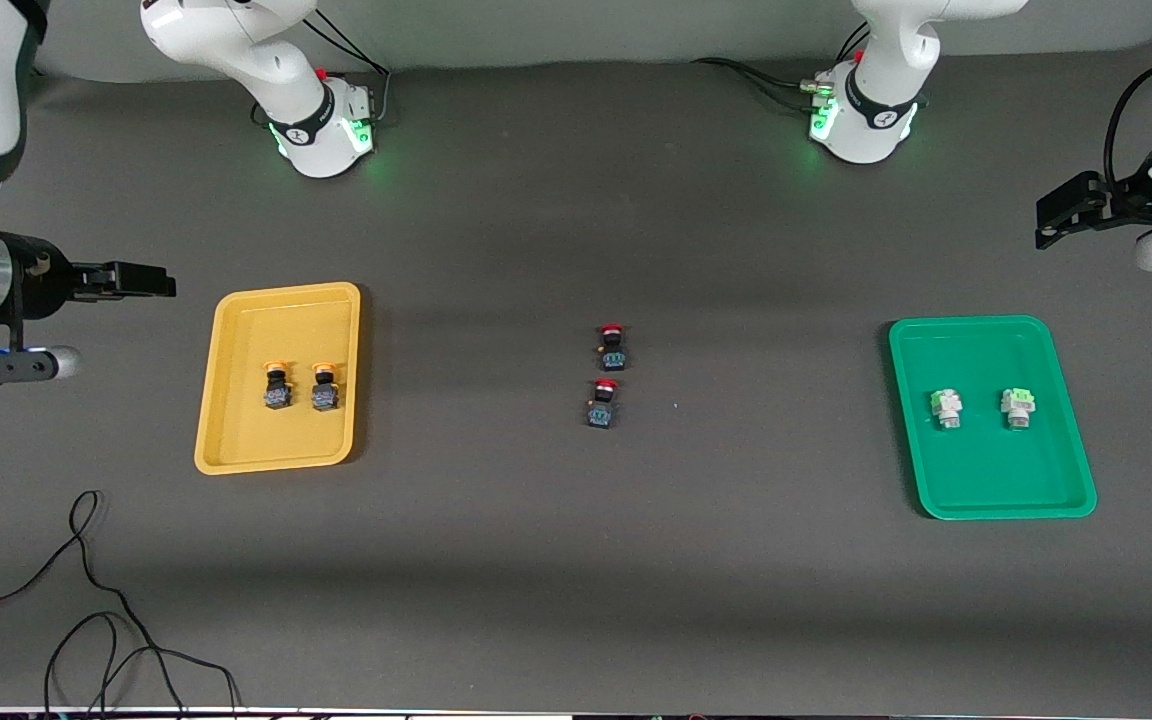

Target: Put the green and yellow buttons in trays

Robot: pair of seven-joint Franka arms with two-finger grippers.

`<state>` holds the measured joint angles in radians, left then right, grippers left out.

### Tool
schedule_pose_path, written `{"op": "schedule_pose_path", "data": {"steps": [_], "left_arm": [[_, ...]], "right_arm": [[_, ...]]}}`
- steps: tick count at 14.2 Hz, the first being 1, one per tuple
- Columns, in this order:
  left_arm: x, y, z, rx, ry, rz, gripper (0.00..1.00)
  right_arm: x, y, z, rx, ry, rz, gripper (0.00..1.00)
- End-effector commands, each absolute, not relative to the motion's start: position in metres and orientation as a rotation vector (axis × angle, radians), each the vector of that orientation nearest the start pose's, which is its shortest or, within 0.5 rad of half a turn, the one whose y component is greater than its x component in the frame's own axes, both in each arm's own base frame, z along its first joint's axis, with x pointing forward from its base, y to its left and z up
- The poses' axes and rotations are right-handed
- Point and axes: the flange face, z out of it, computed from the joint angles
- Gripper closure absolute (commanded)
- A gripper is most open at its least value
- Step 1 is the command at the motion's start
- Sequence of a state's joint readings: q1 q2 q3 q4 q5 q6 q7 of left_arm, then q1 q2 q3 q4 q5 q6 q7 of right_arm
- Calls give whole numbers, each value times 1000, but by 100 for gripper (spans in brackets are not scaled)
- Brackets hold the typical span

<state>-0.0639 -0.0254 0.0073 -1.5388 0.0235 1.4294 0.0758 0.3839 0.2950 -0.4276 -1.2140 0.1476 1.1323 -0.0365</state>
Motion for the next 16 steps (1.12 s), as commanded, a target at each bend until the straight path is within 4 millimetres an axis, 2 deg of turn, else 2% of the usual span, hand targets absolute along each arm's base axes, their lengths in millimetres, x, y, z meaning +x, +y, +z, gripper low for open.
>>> {"op": "schedule_pose_path", "data": {"steps": [1, 5, 8, 9, 12, 13, 14, 16], "left_arm": [[524, -31, 646, -3157, 134, 110, 0], [525, -31, 640, -3156, 129, 134, 0], [527, -32, 636, -3154, 131, 158, 0], [527, -31, 636, -3154, 131, 158, 0], [527, -32, 635, -3155, 132, 158, 0], [528, -32, 633, -3155, 131, 163, 0], [530, -32, 631, -3156, 131, 153, 0], [530, -32, 631, -3156, 131, 153, 0]], "right_arm": [[573, 34, 608, -3067, -50, 487, 0], [543, 30, 606, -3113, -96, 329, 0], [522, 27, 599, -3128, -106, 126, 0], [518, 32, 597, -3131, -119, 75, 0], [527, 64, 604, -3209, -192, -57, 0], [531, 75, 608, -3213, -127, -97, 0], [535, 81, 611, -3210, -83, -112, 0], [546, 86, 618, -3210, -109, -138, 0]]}}
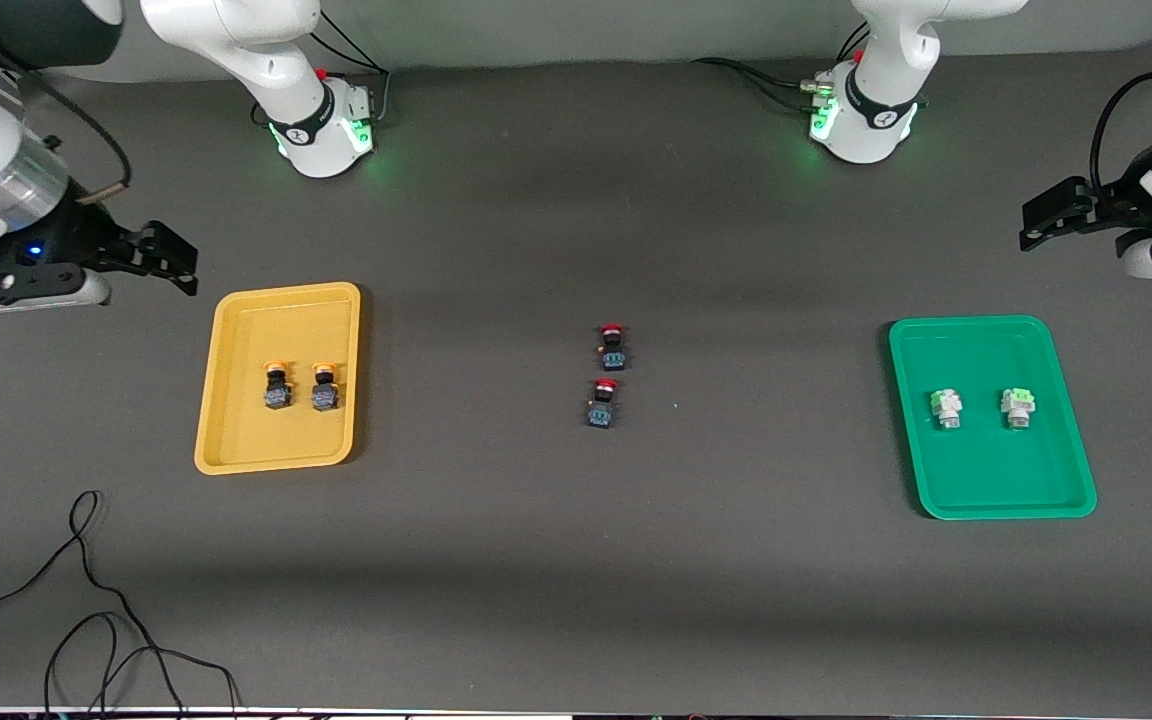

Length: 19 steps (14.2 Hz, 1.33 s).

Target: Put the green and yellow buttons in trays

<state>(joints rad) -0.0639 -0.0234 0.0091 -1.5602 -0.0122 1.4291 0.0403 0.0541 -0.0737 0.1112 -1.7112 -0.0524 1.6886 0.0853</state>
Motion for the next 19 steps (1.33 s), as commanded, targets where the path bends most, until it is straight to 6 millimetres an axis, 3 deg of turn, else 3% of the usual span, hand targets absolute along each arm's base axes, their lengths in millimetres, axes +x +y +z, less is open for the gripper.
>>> {"op": "schedule_pose_path", "data": {"steps": [1, 4, 6, 19], "left_arm": [[530, -32, 631, -3156, 131, 156, 0], [531, -32, 632, -3156, 134, 144, 0], [529, -32, 634, -3156, 134, 144, 0], [530, -34, 633, -3156, 138, 141, 0]], "right_arm": [[550, 86, 622, -3198, -106, -142, 0], [549, 86, 646, -3191, -102, -195, 0], [550, 74, 656, -3187, -62, -141, 0], [555, 66, 650, -3182, -10, -95, 0]]}}
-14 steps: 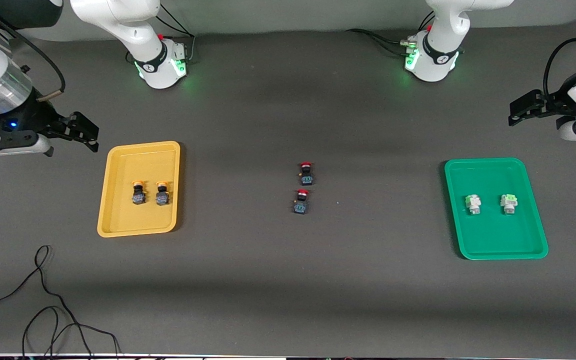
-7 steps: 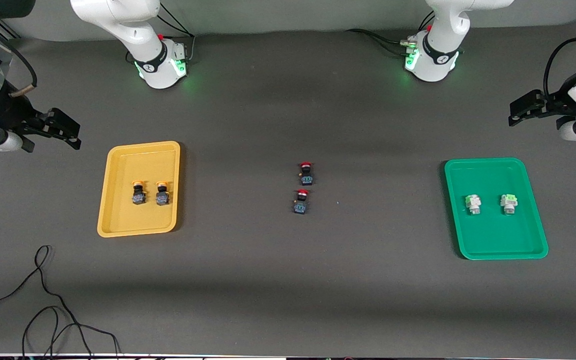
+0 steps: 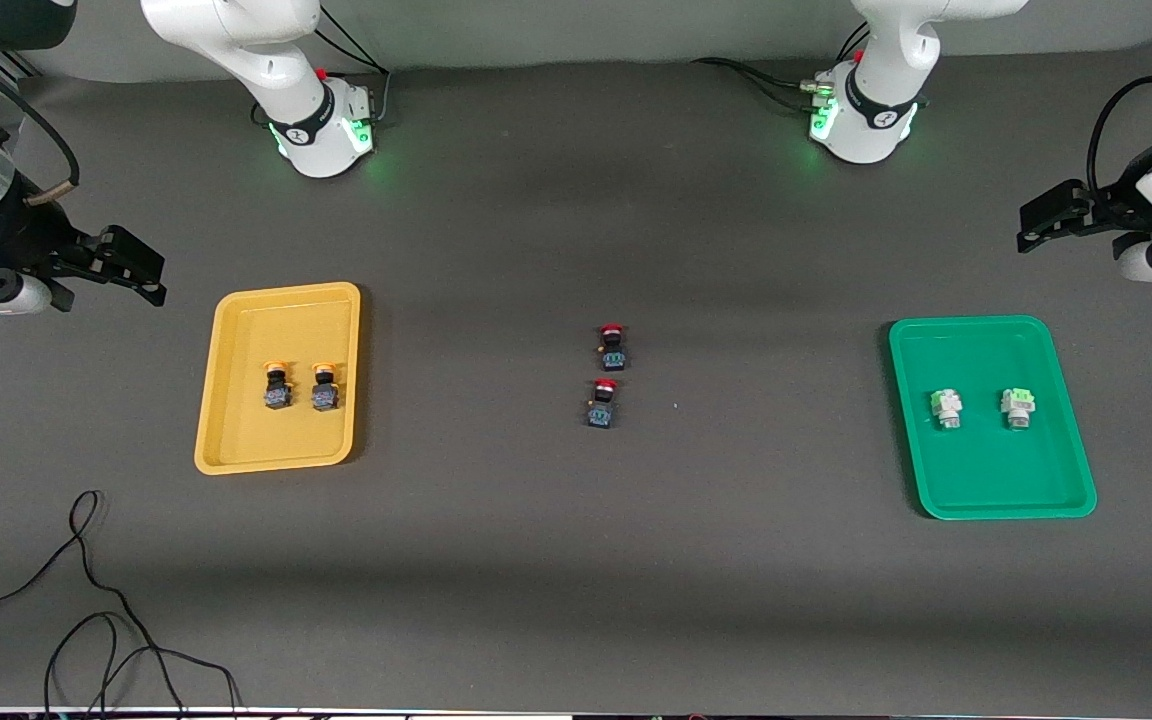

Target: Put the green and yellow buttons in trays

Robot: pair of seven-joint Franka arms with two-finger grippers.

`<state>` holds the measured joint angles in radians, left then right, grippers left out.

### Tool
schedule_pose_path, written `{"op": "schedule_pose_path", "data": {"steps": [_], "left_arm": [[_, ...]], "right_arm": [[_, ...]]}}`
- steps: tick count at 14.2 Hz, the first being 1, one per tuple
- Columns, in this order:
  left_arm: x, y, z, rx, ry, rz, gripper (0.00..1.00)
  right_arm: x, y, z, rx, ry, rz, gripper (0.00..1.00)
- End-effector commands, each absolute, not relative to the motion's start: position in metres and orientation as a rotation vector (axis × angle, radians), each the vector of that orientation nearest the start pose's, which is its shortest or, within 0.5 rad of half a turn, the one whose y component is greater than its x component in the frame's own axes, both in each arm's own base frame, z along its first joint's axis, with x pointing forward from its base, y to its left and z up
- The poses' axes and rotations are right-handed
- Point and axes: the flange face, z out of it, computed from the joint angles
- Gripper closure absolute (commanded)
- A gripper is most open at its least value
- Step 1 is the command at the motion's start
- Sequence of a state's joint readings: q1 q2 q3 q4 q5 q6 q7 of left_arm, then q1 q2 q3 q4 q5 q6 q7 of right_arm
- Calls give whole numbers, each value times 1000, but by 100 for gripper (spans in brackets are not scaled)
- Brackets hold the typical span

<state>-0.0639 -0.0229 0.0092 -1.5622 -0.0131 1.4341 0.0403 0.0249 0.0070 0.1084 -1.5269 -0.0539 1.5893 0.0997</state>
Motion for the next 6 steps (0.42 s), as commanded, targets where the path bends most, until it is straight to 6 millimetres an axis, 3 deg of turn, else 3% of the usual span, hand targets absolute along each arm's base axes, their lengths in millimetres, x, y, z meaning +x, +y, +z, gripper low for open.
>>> {"op": "schedule_pose_path", "data": {"steps": [1, 6], "left_arm": [[530, -34, 633, -3156, 138, 141, 0], [530, -34, 632, -3157, 139, 144, 0]], "right_arm": [[555, 65, 650, -3182, -7, -95, 0], [556, 63, 649, -3180, 0, -91, 0]]}}
